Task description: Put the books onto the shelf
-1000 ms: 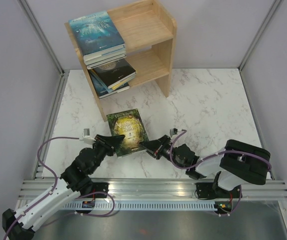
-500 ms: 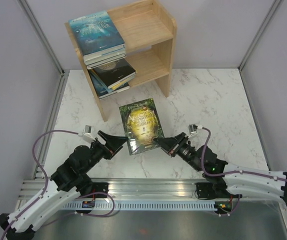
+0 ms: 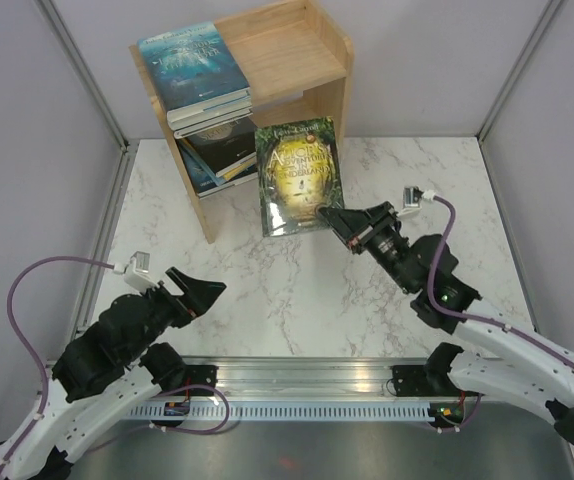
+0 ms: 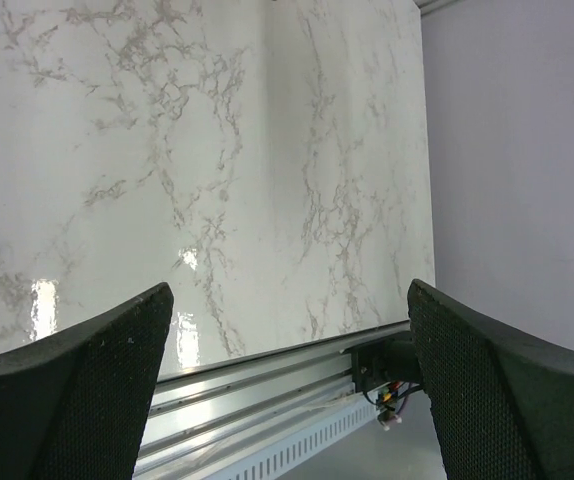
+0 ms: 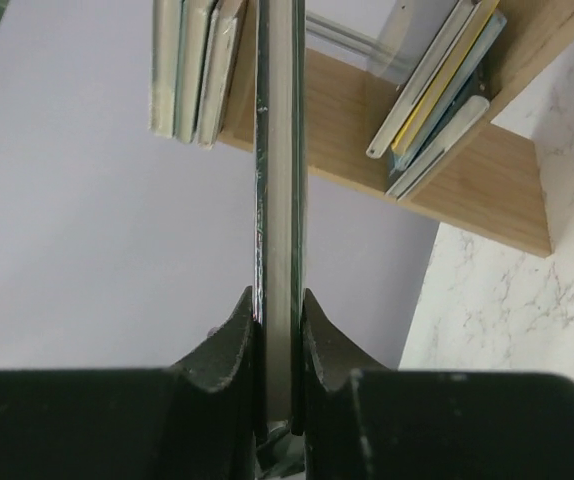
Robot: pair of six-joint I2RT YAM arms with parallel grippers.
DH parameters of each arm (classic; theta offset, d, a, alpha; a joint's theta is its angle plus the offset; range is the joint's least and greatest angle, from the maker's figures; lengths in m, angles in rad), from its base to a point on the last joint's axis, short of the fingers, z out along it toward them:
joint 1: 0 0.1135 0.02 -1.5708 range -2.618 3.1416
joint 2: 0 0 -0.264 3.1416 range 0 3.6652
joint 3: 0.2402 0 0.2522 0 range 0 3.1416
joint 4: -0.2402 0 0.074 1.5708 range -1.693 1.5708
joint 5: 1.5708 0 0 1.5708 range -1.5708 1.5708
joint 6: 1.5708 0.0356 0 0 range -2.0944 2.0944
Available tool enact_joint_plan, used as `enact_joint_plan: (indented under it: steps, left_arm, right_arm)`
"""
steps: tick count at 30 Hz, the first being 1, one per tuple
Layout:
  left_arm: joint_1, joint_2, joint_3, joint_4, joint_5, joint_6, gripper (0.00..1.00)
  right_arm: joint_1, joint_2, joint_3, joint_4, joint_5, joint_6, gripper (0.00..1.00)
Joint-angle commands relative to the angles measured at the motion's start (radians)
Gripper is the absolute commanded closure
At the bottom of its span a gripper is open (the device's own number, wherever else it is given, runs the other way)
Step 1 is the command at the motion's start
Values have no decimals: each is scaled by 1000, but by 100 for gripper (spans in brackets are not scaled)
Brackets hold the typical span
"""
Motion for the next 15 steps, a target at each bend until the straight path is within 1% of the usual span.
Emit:
enact_joint_plan:
  steps: [1,3,4,11,15]
  left_arm:
    - [-4,-25,37,-102,-38,74,0]
    - [-4,-28,42,-115,-35,71,0]
    - [-5,-33,45,-118,-33,70,0]
    - [-7,-67,49,-129,-33,64,0]
    - [-10,-71,48,-129,-36,64,0]
  right_arm:
    - [-94,157,129,118,-208,31,100]
    - [-117,216,186,138,-266,47,100]
    - [-120,260,205,152,-274,47,100]
    - [-126,379,321,183,-296,47,100]
    - [-153,461,386,191,-337,48,100]
